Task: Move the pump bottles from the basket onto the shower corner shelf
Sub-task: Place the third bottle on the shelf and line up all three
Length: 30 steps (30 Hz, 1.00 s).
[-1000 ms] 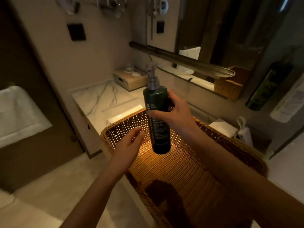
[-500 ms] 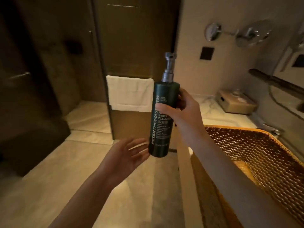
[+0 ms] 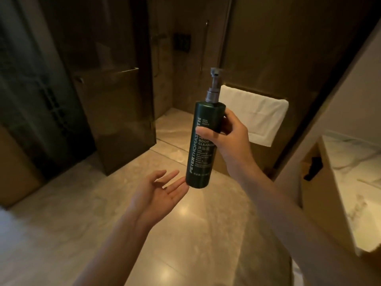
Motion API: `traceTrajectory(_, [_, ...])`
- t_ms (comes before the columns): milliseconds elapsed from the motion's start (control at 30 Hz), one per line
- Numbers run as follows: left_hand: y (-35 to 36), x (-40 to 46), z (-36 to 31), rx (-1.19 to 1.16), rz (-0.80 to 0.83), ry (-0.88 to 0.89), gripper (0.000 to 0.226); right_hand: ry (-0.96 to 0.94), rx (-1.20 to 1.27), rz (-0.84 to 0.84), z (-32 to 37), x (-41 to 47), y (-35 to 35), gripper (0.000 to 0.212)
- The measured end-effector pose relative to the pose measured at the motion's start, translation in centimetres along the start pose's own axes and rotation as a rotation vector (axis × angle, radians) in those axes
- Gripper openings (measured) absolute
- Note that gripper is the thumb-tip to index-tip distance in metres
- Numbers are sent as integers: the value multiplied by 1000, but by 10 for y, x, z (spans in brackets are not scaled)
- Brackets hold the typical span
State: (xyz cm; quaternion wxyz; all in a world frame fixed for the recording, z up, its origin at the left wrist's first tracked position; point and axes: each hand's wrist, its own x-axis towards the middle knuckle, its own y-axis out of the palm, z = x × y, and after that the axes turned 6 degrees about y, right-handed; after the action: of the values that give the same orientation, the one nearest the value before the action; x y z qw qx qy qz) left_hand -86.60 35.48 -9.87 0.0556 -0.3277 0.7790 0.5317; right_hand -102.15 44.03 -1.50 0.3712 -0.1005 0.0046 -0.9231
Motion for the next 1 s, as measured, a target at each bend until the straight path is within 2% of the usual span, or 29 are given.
traceTrajectory(133, [-15, 36, -58, -6, -57, 33, 41, -1, 6, -5, -10, 51, 55, 56])
traceTrajectory(300, [-29, 92, -112, 16, -137, 19, 39, 25, -9, 17, -35, 110, 103, 48])
traceTrajectory(500, [-36, 186, -155, 22, -256, -22, 37, 78, -50, 40, -84, 203, 132, 64])
traceTrajectory(667, [-8, 283, -213, 35, -305, -25, 35, 60, -28, 28, -108, 310, 140, 65])
traceTrajectory(767, [22, 340, -251, 51, -294, -4, 36, 35, -18, 20, -106, 381, 138, 61])
traceTrajectory(1000, [64, 456, -317, 3, -267, 2, 39, 20, 0, 21, -118, 522, 142, 68])
